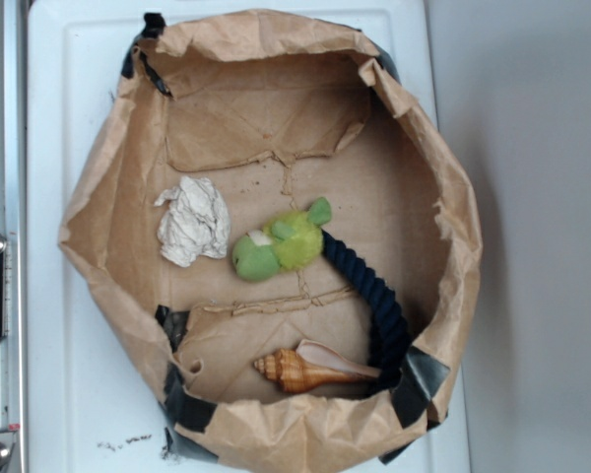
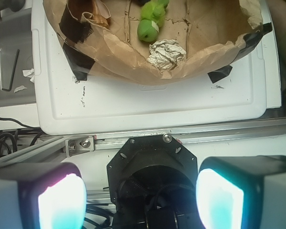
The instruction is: Grab the shell.
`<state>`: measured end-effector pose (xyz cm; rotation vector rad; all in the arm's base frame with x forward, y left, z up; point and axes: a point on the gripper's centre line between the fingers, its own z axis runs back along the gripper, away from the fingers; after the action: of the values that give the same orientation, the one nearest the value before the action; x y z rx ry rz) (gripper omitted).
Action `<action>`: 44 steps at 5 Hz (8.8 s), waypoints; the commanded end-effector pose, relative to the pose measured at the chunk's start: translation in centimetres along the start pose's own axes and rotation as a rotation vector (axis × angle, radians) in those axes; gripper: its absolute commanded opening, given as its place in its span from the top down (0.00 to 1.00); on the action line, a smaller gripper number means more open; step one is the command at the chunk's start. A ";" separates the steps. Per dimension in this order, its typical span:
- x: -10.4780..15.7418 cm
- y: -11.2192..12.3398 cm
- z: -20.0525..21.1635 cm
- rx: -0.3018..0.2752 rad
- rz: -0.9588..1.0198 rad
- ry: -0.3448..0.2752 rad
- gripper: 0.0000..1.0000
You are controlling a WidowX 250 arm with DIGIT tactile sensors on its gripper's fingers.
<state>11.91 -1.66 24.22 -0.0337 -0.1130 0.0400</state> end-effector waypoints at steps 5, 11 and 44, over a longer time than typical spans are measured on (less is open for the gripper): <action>1.3 1.0 0.1 -0.178 0.114 -0.213 0.00; 6.1 -1.0 -1.1 -0.125 0.170 -0.145 0.00; 17.3 -6.1 -18.8 -0.289 -0.157 -0.174 0.00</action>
<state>30.17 -7.94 5.71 -0.3103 -0.2332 -0.1389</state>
